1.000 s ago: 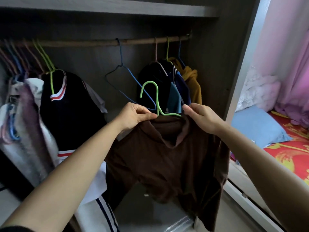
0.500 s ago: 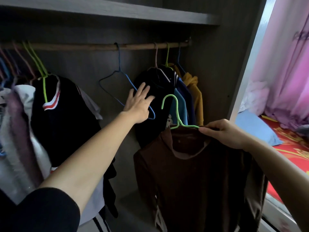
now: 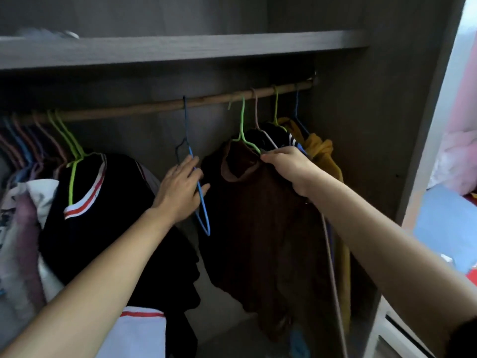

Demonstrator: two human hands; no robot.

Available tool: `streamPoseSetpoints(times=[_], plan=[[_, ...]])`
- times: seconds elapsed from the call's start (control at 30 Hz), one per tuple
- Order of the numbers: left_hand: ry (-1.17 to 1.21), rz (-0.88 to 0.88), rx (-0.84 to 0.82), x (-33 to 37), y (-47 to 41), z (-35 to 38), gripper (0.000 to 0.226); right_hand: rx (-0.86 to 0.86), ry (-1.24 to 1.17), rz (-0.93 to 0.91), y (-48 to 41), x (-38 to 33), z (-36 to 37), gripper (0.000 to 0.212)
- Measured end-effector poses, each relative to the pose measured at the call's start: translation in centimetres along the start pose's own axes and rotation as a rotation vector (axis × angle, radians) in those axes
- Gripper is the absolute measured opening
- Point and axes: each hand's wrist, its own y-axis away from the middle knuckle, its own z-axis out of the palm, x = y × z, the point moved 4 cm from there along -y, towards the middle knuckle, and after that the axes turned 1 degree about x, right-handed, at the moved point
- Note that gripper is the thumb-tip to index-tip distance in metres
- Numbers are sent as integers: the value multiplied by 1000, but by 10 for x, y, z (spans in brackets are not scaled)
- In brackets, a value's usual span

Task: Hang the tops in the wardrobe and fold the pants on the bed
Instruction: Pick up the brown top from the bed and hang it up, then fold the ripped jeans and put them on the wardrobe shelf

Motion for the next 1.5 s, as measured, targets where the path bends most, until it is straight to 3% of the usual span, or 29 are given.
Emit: streamPoseSetpoints(times=[0.2,0.4,0.47,0.63,0.73,0.87,0.97,1.13,1.33,1.5], plan=[[128,-54,11,4,7,2,26,66,-28,-150,-63,-29,43,16],[181,-86,-17,7,10,1,20,-35,324,-216,-67,-12,72,23],[194,-117,-36,6,14,1,32,-54,383,-228,-59,-2,74,30],[298,-216,-95,12,28,-8,52,69,506,-360,-38,3,59,54],[343,-281,-23,24,48,-11,43,161,614,-467,-3,19,52,55],[394,-315,14,67,92,-7,50,311,764,-549,68,79,43,53],[376,-318,-29,103,136,4,51,322,913,-479,120,144,39,56],[403,-385,-164,168,206,22,55,231,1146,-208,191,234,12,64],[355,-340,-388,243,250,25,62,291,1171,-79,241,258,-59,68],[355,-226,-389,326,216,6,64,387,1148,-11,287,268,-137,69]])
